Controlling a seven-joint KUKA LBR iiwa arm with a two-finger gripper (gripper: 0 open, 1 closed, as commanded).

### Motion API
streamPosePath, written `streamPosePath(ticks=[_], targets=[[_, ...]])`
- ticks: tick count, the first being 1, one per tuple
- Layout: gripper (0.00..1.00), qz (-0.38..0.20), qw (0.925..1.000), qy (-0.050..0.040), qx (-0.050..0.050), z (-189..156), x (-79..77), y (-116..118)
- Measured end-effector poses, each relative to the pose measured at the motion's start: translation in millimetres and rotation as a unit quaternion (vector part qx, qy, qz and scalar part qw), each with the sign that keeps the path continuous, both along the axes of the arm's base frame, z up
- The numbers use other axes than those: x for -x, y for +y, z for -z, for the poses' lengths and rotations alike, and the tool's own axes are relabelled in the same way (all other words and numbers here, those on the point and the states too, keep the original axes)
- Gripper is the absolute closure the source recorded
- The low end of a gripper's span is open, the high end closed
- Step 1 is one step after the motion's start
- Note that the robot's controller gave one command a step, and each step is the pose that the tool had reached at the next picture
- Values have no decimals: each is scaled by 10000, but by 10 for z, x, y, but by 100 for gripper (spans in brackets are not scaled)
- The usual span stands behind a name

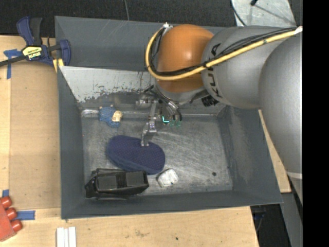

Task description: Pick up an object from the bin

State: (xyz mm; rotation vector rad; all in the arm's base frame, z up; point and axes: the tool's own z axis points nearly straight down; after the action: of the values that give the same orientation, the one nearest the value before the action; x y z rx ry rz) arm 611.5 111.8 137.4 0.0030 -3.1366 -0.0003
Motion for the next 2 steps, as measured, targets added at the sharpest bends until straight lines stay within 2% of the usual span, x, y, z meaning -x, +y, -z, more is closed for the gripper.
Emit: streamPosePath(ticks=[1,2], targets=[[0,651,9978,-109,-6,504,240,134],[0,164,9998,-88,-6,326,730,397]])
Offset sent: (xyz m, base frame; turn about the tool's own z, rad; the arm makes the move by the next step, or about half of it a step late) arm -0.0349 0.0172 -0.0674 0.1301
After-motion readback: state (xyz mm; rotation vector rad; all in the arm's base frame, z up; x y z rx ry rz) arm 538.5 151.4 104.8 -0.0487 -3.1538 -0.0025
